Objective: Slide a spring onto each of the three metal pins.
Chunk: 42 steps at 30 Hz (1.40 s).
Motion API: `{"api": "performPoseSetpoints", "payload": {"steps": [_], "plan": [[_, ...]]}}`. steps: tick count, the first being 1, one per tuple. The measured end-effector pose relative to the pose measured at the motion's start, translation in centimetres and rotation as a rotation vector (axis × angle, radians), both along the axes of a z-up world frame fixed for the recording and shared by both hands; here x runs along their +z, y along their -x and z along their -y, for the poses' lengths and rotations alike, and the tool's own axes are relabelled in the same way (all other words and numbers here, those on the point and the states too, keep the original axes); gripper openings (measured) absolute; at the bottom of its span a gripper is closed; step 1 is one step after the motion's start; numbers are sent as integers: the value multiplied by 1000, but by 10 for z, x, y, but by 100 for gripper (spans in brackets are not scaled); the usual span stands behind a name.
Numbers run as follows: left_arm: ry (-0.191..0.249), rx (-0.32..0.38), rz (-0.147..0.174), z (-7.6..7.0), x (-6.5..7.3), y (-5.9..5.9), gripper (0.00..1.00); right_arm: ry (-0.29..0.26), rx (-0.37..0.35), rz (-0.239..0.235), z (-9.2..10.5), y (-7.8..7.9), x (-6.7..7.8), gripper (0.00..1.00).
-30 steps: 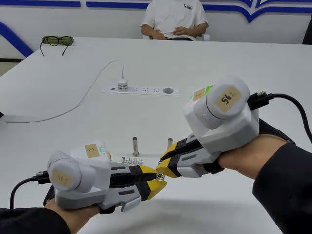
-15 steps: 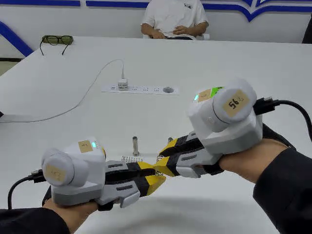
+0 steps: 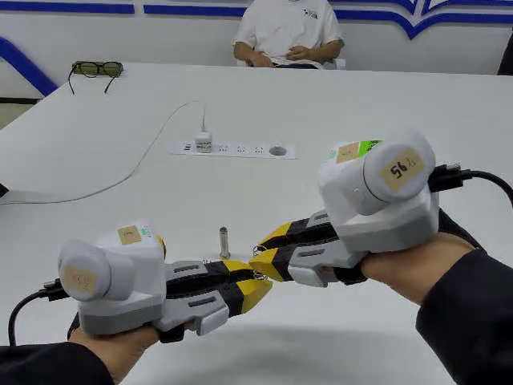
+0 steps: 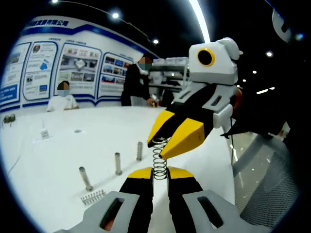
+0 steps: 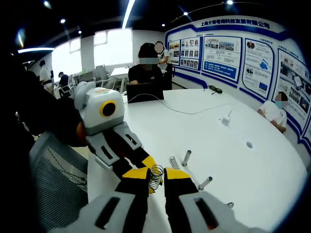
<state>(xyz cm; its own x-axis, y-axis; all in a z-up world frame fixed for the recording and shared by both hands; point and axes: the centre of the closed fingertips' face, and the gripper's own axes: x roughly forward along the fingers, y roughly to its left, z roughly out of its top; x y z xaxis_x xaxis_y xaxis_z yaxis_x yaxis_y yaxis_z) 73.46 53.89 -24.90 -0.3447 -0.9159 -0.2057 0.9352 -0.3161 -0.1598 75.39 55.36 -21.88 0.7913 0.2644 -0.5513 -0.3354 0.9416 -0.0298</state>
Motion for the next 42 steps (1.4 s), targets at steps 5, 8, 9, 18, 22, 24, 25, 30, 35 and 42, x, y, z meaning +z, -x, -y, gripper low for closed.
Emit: {"api": "performPoseSetpoints", "payload": {"steps": [5,8,9,18,22,24,25,30,35,42], "plan": [[15,2,2,1,5,1,10,-25,-9,13,0,-1,3,13],[20,3,6,2,6,0,10,-30,-15,19,0,-1,4,12],[21,5,7,2,6,0,10,-30,-16,20,1,-2,5,12],[36,-4,108,2,9,1,12,-22,-18,26,1,-2,6,12],[41,-11,136,2,10,2,16,-21,-18,27,1,-3,6,12],[43,-9,140,3,10,2,17,-20,-18,28,1,-3,6,12],[45,-6,143,3,11,1,18,-19,-19,28,1,-3,6,12],[48,14,152,2,12,-4,21,-19,-22,36,3,-4,7,12],[53,37,169,1,13,-11,24,-21,-28,44,5,-4,8,12],[48,56,199,-3,12,-18,29,-21,-42,56,10,-5,8,12]]}}
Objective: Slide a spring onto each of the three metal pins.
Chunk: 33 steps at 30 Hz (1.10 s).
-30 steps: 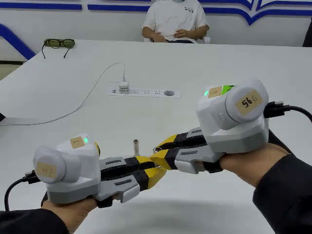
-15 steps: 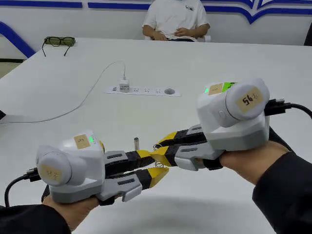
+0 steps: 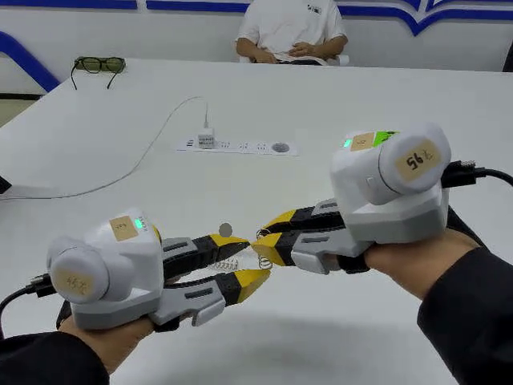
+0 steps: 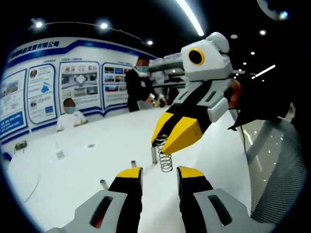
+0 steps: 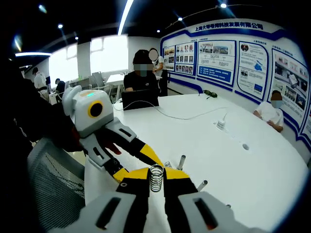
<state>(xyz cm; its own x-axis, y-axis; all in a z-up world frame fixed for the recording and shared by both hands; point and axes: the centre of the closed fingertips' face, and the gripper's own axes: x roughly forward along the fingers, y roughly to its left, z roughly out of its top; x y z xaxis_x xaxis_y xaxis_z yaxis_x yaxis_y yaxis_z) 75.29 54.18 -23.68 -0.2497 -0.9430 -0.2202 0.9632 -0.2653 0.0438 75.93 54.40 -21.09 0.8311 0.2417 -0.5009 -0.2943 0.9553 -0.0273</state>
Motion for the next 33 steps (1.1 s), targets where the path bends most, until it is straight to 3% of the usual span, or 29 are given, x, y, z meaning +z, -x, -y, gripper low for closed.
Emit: {"api": "performPoseSetpoints", "payload": {"steps": [6,16,33], "plan": [[-5,19,20,-5,-2,-7,31,3,-14,8,5,-1,0,12],[-4,70,27,-17,-1,-22,33,30,-34,18,16,-2,-3,12],[-10,122,21,-31,-6,-29,34,22,-92,34,44,-9,-3,12]]}}
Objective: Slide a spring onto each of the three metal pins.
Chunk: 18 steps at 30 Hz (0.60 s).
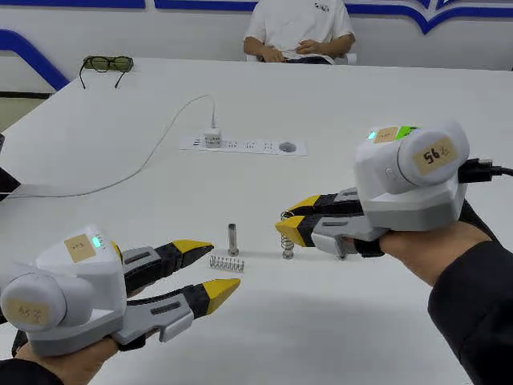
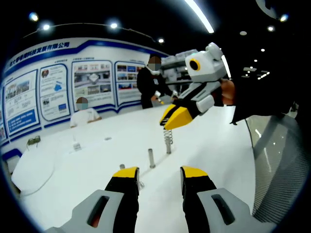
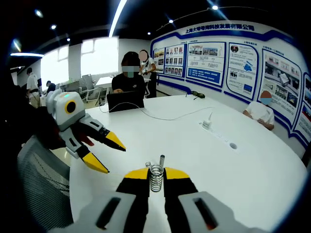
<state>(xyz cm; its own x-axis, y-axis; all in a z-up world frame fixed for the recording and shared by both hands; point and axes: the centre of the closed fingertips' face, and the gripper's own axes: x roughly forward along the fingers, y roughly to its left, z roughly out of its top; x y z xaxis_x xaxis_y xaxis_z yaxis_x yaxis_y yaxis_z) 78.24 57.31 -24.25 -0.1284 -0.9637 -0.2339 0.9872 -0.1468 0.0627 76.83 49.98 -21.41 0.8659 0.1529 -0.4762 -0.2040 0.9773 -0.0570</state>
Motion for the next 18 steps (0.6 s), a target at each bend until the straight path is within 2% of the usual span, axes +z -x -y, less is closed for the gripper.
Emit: {"api": "performPoseSetpoints", "payload": {"steps": [12,18], "plan": [[-1,1,-6,-1,-2,4,35,7,-47,24,19,-9,3,12],[-4,1,-12,-1,-3,6,35,0,-72,29,31,-16,-2,12]]}}
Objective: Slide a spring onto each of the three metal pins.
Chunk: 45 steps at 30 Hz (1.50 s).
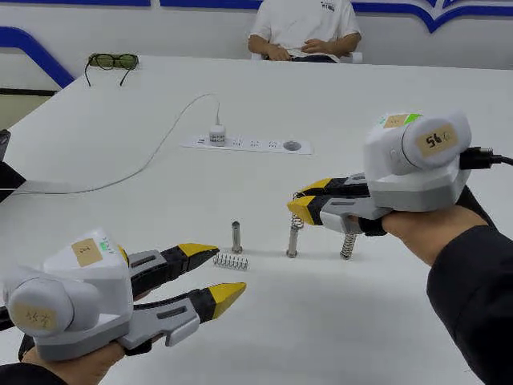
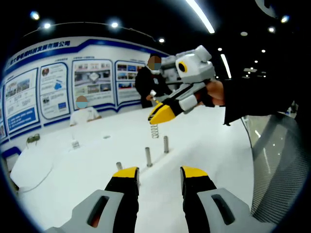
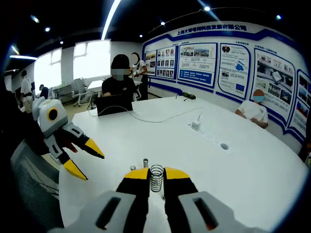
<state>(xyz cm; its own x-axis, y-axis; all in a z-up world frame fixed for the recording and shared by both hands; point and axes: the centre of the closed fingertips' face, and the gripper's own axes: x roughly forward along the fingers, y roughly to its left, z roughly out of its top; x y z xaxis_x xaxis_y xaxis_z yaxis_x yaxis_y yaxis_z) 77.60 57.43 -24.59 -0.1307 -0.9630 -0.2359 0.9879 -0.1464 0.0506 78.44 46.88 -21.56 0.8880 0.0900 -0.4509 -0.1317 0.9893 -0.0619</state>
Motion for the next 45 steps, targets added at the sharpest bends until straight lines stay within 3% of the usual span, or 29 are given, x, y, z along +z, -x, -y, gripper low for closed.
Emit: {"api": "performPoseSetpoints", "payload": {"steps": [32,45], "plan": [[-8,18,-14,-2,-5,-3,34,-48,-57,-3,21,-17,-33,12],[-12,20,-14,-3,-6,-5,34,-49,-58,-5,24,-18,-38,12]]}}
